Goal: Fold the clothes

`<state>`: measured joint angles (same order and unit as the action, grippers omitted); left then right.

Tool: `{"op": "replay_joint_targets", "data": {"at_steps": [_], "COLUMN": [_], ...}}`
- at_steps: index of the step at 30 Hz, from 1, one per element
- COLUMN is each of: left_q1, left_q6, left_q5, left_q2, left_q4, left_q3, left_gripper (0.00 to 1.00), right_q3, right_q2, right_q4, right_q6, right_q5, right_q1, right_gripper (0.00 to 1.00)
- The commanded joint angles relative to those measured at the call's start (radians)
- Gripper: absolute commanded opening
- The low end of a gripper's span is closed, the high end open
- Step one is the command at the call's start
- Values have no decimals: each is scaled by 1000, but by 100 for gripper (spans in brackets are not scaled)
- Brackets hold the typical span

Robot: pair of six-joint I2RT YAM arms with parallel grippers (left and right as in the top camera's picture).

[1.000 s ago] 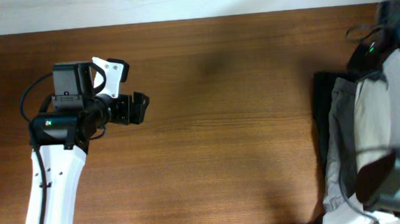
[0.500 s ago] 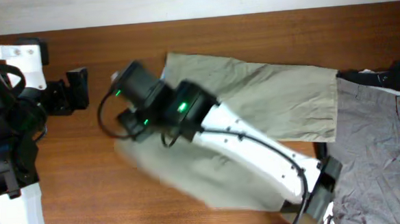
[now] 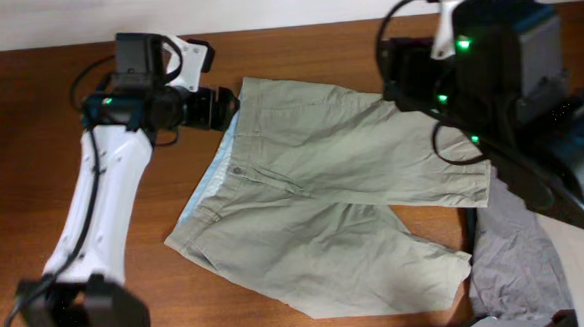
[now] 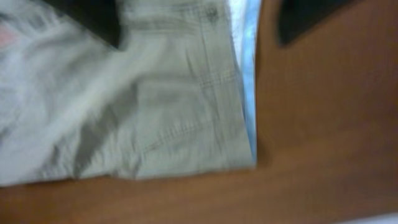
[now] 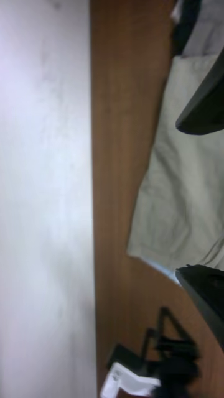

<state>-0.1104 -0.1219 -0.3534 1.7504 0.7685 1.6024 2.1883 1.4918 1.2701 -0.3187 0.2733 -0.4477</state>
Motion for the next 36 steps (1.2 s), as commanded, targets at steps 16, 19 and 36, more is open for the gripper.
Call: {"op": "replay_joint_targets", "data": {"at_steps": [16, 19, 36], "left_q1": [-27, -45, 243], "left_q6": [-6, -6, 136], "left_q5": [-105, -129, 314], "left_q2": [354, 407, 534], "left_q4": [-221, -305, -272], "left_q3": [6, 6, 7], "left_gripper": [27, 0, 0], "right_q3": [0, 1, 1], "right_q2": [230, 231, 242], "right_q4": [227, 227, 225], "right_q6": [-87, -87, -87], "right_q5": [-109, -108, -77], "right_q1": [175, 174, 174], "right_gripper": [71, 71, 72]}}
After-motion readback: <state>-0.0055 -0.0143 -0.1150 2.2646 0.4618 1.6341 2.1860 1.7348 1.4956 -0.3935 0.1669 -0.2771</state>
